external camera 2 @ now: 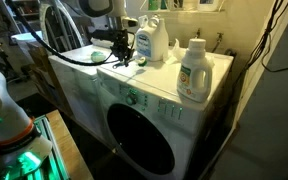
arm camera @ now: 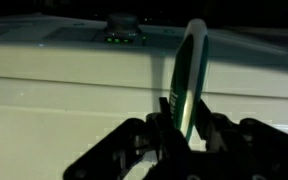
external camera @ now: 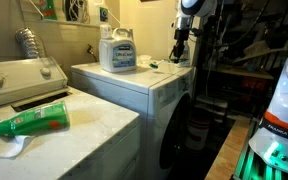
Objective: Use the brush to scrub the top of the washing machine.
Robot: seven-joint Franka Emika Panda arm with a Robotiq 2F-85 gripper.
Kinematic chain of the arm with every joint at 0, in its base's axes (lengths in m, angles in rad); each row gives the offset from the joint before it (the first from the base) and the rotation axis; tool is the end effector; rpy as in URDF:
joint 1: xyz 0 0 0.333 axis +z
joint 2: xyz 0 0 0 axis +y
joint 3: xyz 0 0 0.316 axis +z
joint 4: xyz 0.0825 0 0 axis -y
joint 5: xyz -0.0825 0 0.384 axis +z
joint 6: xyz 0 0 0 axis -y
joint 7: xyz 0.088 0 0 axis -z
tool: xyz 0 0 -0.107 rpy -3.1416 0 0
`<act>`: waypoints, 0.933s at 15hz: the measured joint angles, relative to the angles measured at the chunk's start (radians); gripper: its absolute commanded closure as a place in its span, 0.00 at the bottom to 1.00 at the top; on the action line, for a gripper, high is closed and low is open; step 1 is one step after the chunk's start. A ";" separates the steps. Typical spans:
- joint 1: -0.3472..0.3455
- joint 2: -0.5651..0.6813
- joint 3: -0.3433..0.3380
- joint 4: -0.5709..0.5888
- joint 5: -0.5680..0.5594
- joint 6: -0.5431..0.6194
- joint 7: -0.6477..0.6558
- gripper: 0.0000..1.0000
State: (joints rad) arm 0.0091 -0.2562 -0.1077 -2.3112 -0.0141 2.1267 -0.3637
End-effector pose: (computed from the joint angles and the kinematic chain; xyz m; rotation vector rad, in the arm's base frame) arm 0.4711 -0.0488 0.4527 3.1086 0.4296 0.1129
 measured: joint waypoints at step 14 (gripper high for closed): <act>0.006 0.154 0.037 0.160 0.002 -0.243 -0.141 0.93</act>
State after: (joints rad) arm 0.0152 -0.1023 -0.0710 -2.1510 -0.0118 1.8835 -0.5048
